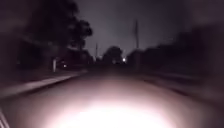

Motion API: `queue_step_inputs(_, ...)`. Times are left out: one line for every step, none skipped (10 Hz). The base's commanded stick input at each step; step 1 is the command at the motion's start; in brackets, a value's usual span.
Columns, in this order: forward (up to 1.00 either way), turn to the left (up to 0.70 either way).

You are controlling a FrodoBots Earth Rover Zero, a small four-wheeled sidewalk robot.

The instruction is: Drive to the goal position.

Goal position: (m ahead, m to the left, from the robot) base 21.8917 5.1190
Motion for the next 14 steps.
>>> queue_step_inputs(0.7,0.0)
queue_step_inputs(0.7,0.0)
queue_step_inputs(0.7,0.0)
queue_step_inputs(0.7,0.0)
queue_step_inputs(0.7,0.0)
queue_step_inputs(0.7,0.0)
queue_step_inputs(0.7,0.0)
queue_step_inputs(0.7,0.0)
queue_step_inputs(0.7,0.0)
queue_step_inputs(0.7,0.0)
queue_step_inputs(0.7,0.0)
queue_step_inputs(0.7,0.0)
queue_step_inputs(0.7,0.0)
queue_step_inputs(0.7,0.0)
